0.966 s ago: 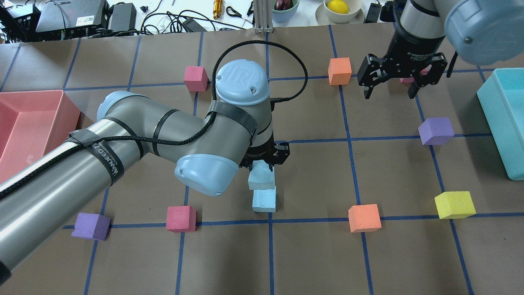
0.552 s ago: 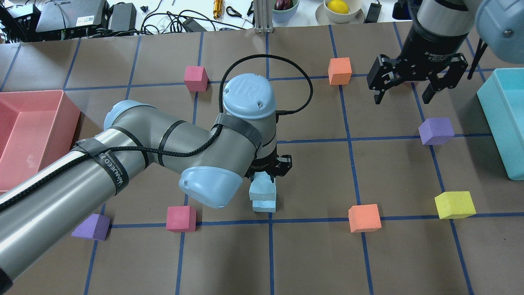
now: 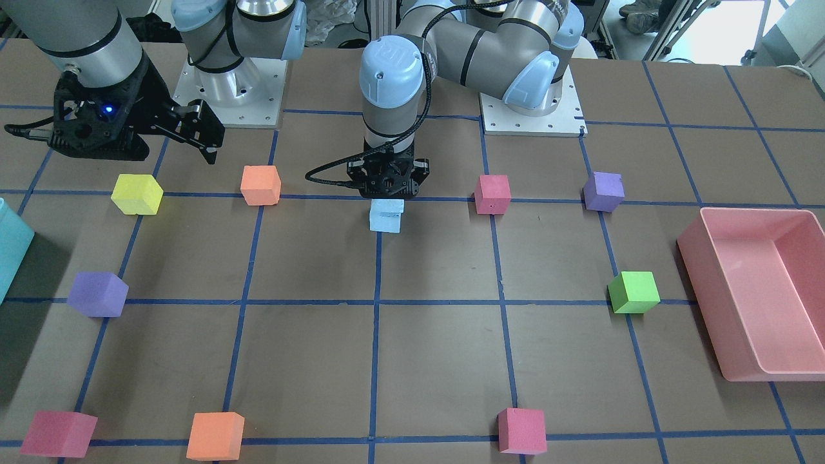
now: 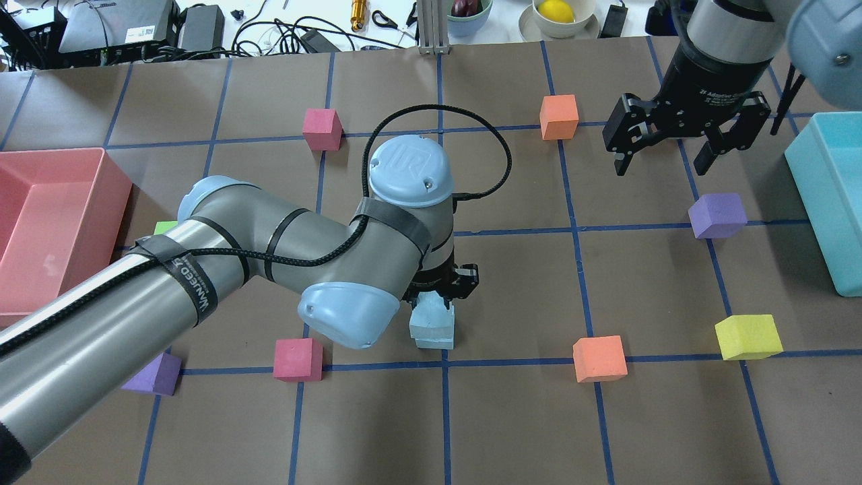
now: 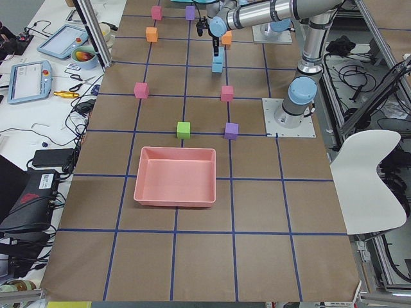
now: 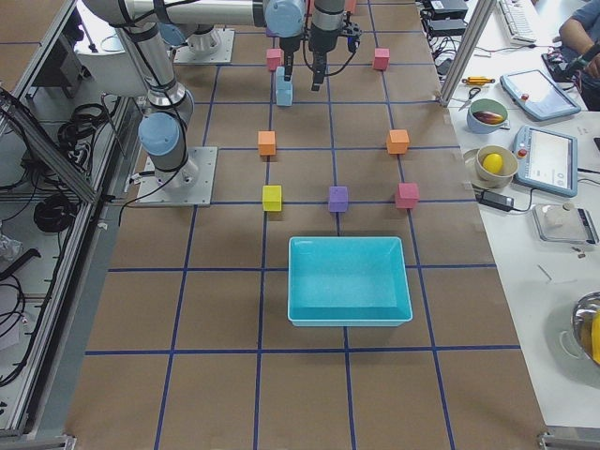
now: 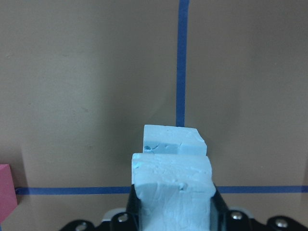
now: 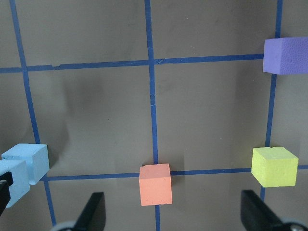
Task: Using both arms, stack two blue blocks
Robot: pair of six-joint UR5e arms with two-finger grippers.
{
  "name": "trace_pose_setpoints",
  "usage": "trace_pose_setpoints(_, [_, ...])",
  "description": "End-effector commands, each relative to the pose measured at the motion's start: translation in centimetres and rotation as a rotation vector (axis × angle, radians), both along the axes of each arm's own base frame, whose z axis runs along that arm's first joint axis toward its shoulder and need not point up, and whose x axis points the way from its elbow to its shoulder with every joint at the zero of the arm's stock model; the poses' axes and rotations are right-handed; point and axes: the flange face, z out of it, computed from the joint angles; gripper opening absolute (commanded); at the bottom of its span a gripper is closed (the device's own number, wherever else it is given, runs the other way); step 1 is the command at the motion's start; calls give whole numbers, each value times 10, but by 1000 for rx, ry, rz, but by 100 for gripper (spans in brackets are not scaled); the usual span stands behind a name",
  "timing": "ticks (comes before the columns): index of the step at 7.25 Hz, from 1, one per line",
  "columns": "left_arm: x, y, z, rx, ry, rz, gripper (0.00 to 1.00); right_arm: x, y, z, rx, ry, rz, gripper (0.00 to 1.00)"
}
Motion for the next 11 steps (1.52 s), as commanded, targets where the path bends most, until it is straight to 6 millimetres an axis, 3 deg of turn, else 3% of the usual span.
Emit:
trace_pose_setpoints(1, [-1, -3, -6, -11, 7, 0, 0, 1, 0, 5, -9, -4, 3, 100])
trace_pose_setpoints(2, [-2, -2, -10, -1, 4, 0, 9, 1, 0, 5, -9, -6, 7, 100])
trace_pose_setpoints(3, [-3, -2, -4, -15, 6, 0, 52, 1, 0, 5, -11, -7, 12, 100])
trace_pose_setpoints(4, [-3, -1, -10, -1, 1, 20, 81, 1, 1, 5, -11, -7, 15, 100])
trace_pose_setpoints(5, [-2, 1, -12, 0, -1, 26, 87, 1, 0, 5, -9, -7, 15, 100])
trace_pose_setpoints(8, [-3, 0, -9, -7, 2, 24, 92, 1, 0, 5, -9, -7, 15, 100])
trace_pose_setpoints(9, [-1, -3, 17, -61, 31, 14, 100, 1, 1, 4, -8, -4, 15, 100])
trace_pose_setpoints(10, [5, -13, 50, -128, 50, 12, 100, -1, 0, 4, -7, -4, 12, 100])
trace_pose_setpoints(11, [25, -43, 99, -197, 89, -16, 100, -1, 0, 4, -4, -4, 11, 100])
